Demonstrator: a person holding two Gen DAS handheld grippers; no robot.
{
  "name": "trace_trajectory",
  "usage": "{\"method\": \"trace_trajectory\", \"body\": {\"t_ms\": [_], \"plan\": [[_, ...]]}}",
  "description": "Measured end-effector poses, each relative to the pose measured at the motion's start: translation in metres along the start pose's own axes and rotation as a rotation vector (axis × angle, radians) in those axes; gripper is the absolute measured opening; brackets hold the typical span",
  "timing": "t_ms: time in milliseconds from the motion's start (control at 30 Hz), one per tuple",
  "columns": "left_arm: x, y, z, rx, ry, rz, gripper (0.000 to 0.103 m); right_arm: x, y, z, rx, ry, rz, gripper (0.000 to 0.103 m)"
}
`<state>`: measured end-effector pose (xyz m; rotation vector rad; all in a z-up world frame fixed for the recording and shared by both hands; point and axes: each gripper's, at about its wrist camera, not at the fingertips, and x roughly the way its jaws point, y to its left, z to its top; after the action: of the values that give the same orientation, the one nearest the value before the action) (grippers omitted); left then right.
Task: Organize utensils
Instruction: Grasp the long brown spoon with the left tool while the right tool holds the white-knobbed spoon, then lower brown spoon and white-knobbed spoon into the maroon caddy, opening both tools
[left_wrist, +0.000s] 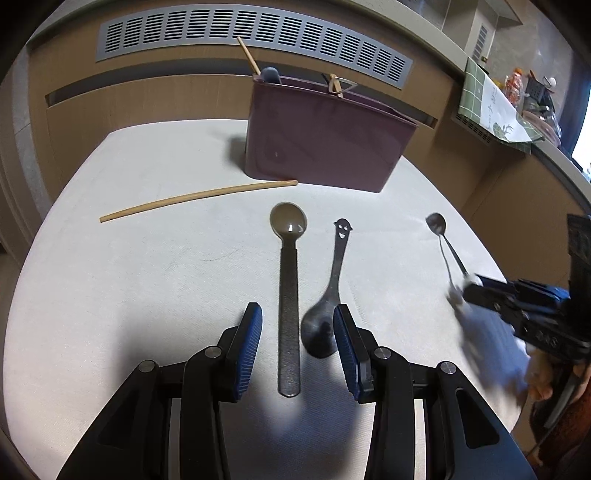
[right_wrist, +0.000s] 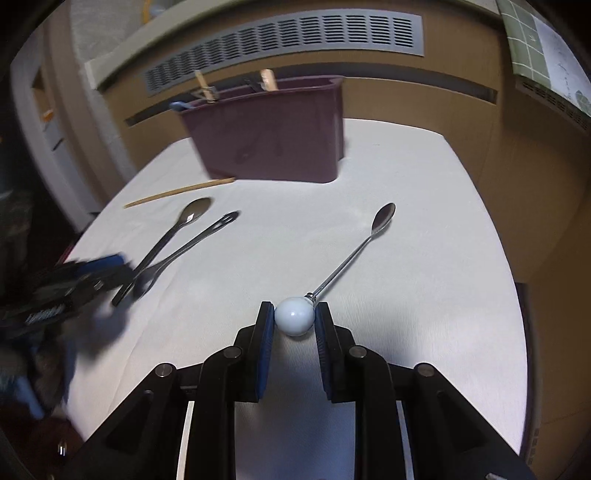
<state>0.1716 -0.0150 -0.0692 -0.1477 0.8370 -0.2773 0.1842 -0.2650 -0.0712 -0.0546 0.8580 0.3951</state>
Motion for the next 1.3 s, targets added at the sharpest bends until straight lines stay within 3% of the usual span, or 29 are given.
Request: {"method": "trace_trajectory", "body": {"t_ms": [233,367,467,800,967,1067,1300], "plan": [[0.002,0.002,0.009,-0.03,-0.001,-0.019,0.041,-0.03,-0.01,-0.018,-0.019,-0.053,-0.07,0.02],[0.013,0.007,0.032,-0.054,-0.007,-0.011,0.041,-0.049,-0.01,-0.005,-0.023,-0.148,-0.105,0.02],[0.028,0.003,0.048,-0.015,0.018,0.017,0.041,-0.061,-0.007,0.016,-0.034,-0.223,-0.116,0.02],[0.082,-0.017,0.08,0.127,0.146,0.131,0.041,-0.087,-0.004,0.079,0.0,-0.358,0.016,0.02],[0.084,-0.023,0.083,0.146,0.137,0.152,0.034,-0.092,-0.001,0.088,0.019,-0.392,0.047,0.02],[0.065,-0.021,0.08,0.118,0.057,0.109,0.033,-0.094,-0.001,0.091,0.034,-0.401,0.079,0.02],[-0.022,-0.019,0.082,0.06,-0.218,0.0,0.033,-0.095,0.0,0.097,0.059,-0.394,0.115,0.02]]}}
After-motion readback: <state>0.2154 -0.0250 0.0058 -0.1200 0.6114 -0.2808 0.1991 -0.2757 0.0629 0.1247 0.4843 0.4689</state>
